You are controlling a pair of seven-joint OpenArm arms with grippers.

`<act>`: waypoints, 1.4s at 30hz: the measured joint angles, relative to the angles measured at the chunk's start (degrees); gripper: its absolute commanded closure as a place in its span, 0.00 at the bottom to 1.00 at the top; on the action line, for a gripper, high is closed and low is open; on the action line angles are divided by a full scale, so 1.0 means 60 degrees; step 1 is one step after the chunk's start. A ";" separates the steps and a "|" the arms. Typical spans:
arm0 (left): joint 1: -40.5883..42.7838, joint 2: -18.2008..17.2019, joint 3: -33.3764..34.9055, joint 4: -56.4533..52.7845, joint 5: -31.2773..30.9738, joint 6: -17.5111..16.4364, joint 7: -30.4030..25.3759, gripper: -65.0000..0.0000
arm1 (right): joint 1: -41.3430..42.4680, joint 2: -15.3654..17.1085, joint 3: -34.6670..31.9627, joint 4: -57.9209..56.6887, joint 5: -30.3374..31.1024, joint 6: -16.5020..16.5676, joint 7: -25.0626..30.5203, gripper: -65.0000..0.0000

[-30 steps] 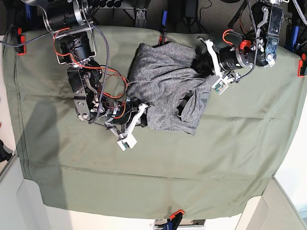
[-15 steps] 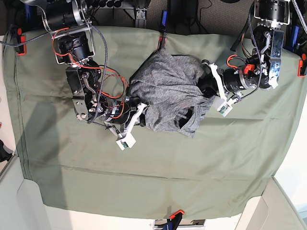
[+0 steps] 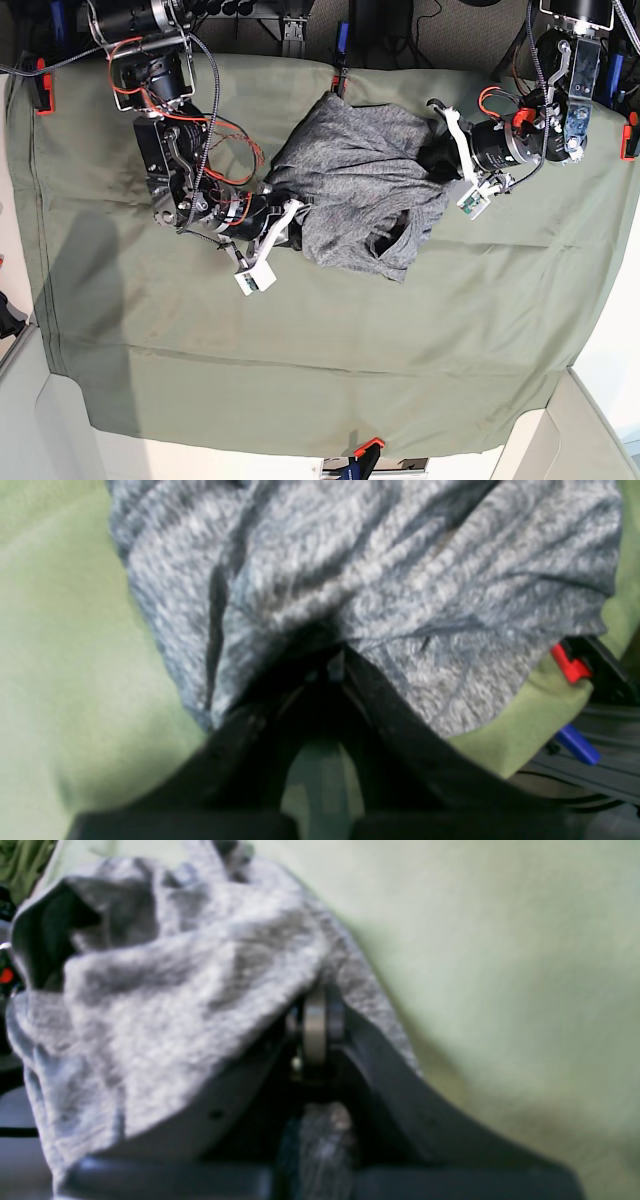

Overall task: Fold the T-shirt properly
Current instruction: 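Push the bundle sides inward with both grippers to square it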

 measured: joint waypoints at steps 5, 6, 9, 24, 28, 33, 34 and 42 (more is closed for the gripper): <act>-0.0510 0.0025 0.0011 -0.0018 0.0262 0.0076 -0.0015 1.00 | -0.0605 -0.0004 0.0000 0.0969 -0.0040 -0.0025 -0.0353 1.00; -0.0594 0.0025 0.0004 -0.0018 0.0273 0.0106 0.0000 1.00 | -0.0725 -0.0004 0.0000 0.1191 0.0025 -0.0025 -0.0594 1.00; -0.0699 0.0040 0.0007 -0.0018 0.0270 0.0106 -0.0025 1.00 | -0.1086 0.0004 0.0000 0.1851 0.0255 -0.0025 -0.1184 1.00; -0.2291 0.1315 0.0015 -0.1410 0.0339 0.0127 -0.0142 1.00 | -0.1909 0.0025 -0.0011 0.3413 0.0259 -0.0025 -0.2014 1.00; -0.3246 0.1661 0.0182 -0.2368 0.0375 0.0095 -0.0222 1.00 | -0.1916 0.0160 -0.0018 0.3435 0.0350 -0.0029 -0.2080 1.00; -0.4156 0.1741 0.0896 -0.3264 0.0776 0.0109 -0.0240 1.00 | -0.1920 0.0284 -0.0015 0.3457 0.0532 -0.0029 -0.2098 1.00; -0.4189 0.1712 0.0900 -0.3264 0.0783 0.0106 -0.0200 1.00 | -0.1920 0.0335 -0.0015 0.3457 0.0543 -0.0029 -0.2102 1.00; -0.4073 -0.0007 0.0867 -0.3268 0.0084 0.0087 0.0011 1.00 | -0.1916 0.0627 0.1286 0.3457 0.0532 -0.0062 -0.2076 1.00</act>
